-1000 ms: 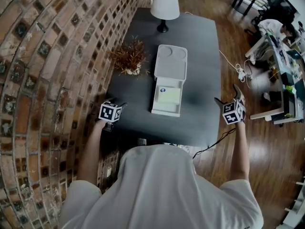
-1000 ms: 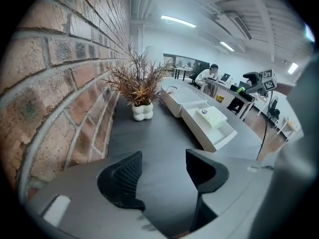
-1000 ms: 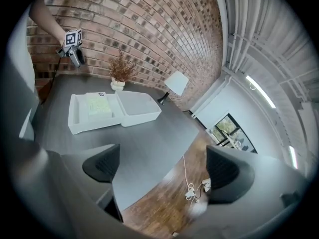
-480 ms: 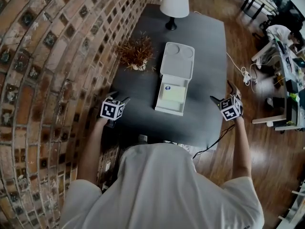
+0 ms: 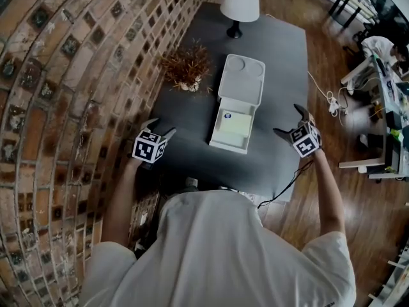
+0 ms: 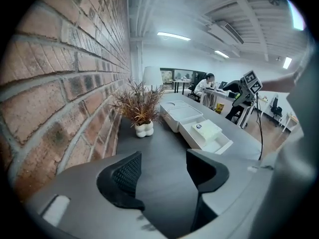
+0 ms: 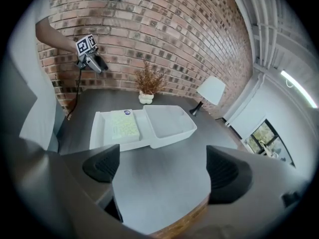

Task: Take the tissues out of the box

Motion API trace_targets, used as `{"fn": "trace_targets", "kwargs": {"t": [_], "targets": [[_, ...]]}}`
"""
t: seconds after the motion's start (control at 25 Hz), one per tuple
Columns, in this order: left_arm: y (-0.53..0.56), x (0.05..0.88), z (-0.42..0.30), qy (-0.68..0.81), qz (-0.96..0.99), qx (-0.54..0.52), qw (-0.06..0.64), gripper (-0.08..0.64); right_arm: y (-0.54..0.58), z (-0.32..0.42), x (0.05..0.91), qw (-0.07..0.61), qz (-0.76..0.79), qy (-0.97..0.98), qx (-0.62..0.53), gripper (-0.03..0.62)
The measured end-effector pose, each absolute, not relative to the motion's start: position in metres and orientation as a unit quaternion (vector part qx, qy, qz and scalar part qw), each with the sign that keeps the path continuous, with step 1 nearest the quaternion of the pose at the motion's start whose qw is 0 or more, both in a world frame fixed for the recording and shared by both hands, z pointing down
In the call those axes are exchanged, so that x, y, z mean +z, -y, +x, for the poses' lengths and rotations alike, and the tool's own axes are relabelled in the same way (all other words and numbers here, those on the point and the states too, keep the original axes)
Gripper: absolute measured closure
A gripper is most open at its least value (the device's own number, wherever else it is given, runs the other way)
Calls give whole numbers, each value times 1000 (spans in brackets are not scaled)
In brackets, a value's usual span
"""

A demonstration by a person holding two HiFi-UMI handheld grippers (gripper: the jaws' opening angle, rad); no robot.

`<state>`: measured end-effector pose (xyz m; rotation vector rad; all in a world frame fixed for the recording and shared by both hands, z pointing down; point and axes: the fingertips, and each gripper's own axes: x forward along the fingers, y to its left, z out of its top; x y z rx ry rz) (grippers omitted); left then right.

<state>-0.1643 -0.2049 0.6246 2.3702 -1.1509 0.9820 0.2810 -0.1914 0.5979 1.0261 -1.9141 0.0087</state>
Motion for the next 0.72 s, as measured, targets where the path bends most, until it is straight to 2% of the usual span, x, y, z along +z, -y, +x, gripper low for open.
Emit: {"fn": "trace_targets", "kwargs": {"t": [0.24, 0.72], "targets": [[203, 613, -153, 398, 844, 323, 158, 273, 200, 267, 594, 449, 404, 796, 24, 54], [195, 583, -140, 407, 859, 294, 96, 275, 208, 231, 613, 468, 346, 813, 26, 54]]}}
